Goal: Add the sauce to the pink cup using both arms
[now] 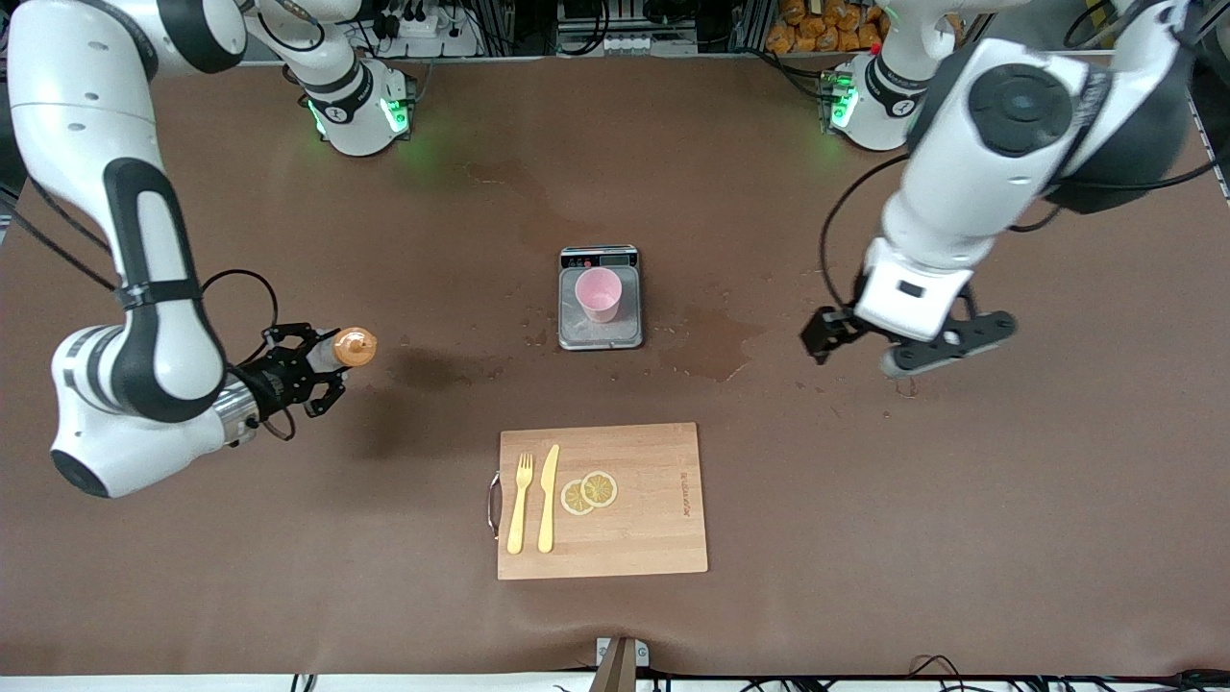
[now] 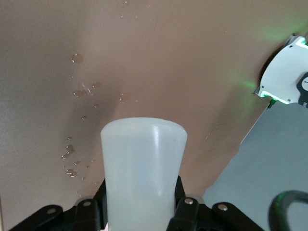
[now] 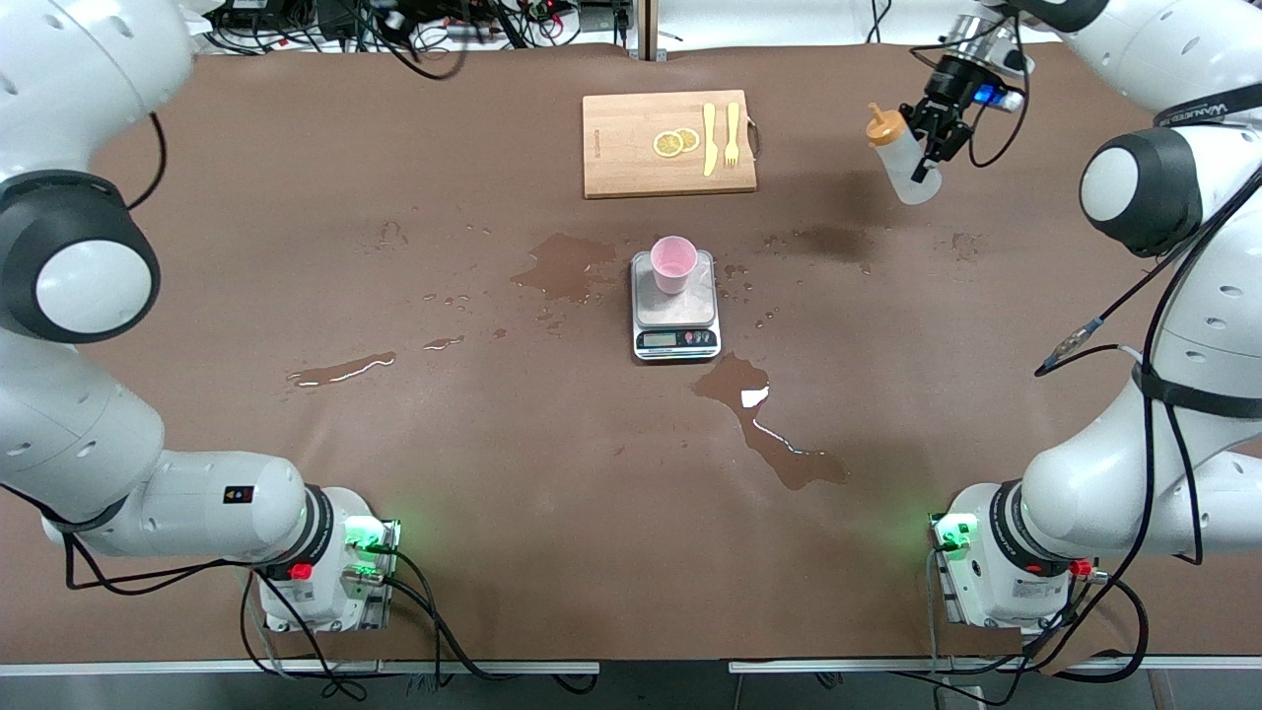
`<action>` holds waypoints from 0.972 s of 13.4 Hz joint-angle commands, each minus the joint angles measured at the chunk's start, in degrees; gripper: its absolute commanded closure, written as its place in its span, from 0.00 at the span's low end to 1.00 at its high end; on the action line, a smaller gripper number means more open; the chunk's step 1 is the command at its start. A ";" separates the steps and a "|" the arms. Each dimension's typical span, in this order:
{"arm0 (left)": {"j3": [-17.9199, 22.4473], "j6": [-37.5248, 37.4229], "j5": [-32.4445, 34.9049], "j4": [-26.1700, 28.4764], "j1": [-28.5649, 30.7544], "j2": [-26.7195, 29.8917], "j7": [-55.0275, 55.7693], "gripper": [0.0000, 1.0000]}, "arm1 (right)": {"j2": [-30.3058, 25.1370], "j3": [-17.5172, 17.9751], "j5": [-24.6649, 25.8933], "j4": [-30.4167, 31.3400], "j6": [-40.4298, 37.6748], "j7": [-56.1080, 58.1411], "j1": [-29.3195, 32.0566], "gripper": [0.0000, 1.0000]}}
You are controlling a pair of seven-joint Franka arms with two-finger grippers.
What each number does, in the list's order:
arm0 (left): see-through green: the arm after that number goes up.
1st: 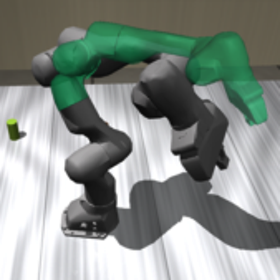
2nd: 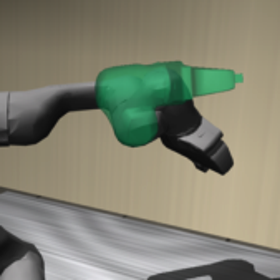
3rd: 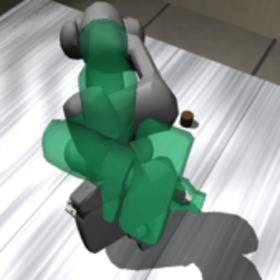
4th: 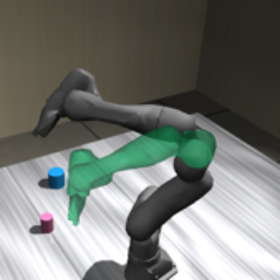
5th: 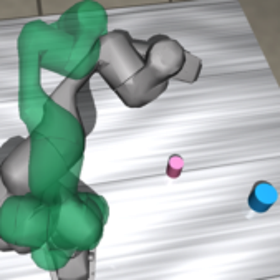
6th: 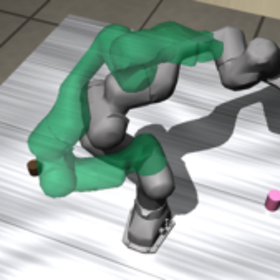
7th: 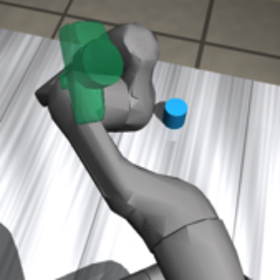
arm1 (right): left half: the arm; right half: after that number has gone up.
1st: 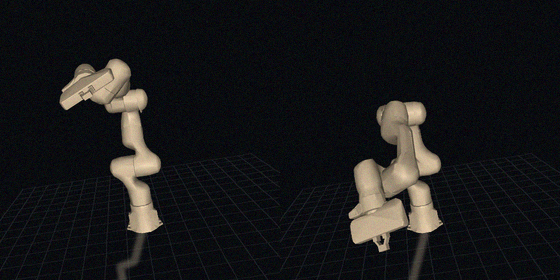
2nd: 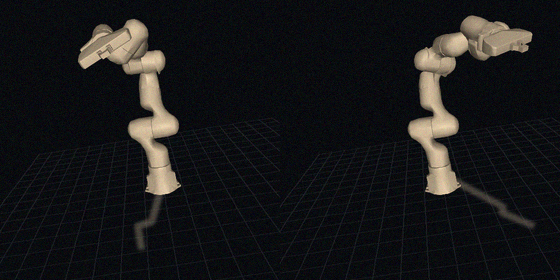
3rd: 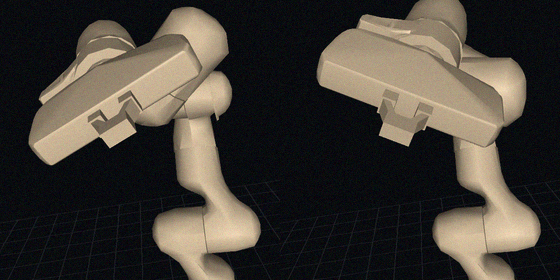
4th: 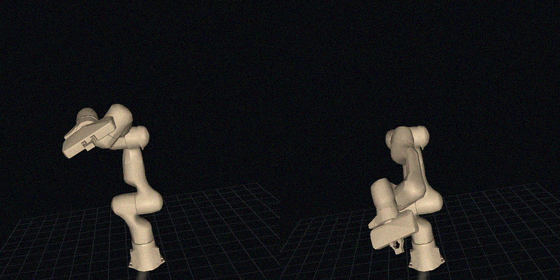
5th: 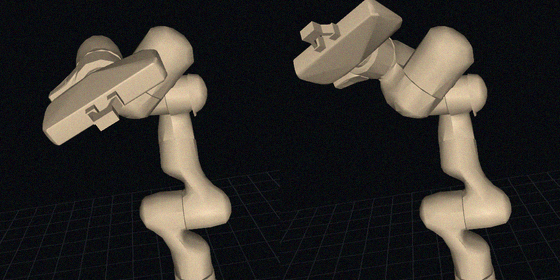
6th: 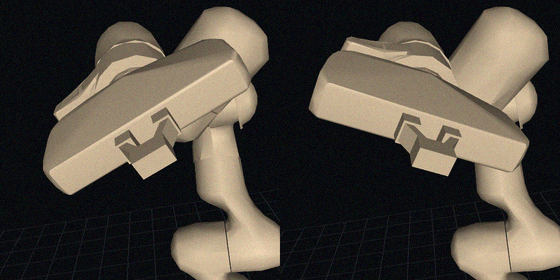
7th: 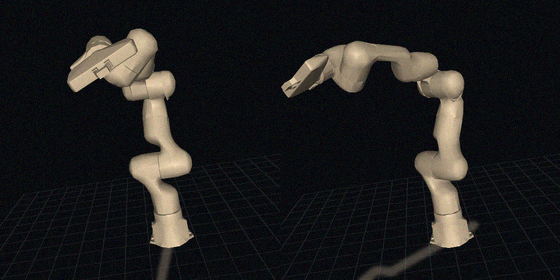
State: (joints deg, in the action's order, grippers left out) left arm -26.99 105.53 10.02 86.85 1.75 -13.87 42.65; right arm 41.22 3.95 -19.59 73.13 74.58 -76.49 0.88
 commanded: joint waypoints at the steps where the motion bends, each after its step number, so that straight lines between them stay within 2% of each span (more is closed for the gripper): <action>1: -0.60 -5.85 -0.52 -3.26 4.91 0.42 -9.13 0.00 | -3.51 -0.26 1.83 0.61 -0.93 -6.28 -3.24 0.47; 4: -0.87 -8.23 -2.28 -3.87 11.33 1.30 -19.15 0.00 | -3.52 -0.17 1.66 0.61 -0.93 -14.01 -7.37 0.47; 6: -0.95 -11.65 -2.63 -4.58 12.66 1.65 -21.90 0.00 | -3.52 -0.17 1.75 0.61 -0.84 -17.97 -10.10 0.47; 11: -0.61 -14.82 -4.29 -4.41 15.65 6.12 -25.95 0.00 | -3.52 -0.43 2.01 -0.10 -0.93 -25.88 -15.90 0.47; 13: -0.78 -16.22 -5.70 -4.41 17.05 6.66 -29.71 0.00 | -3.43 -0.52 4.89 -0.10 -0.84 -28.96 -19.32 0.47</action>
State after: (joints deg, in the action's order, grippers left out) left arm -27.23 91.33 6.30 81.84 16.80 -9.09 16.50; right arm 38.92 3.94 -17.48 73.11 74.44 -102.02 -15.57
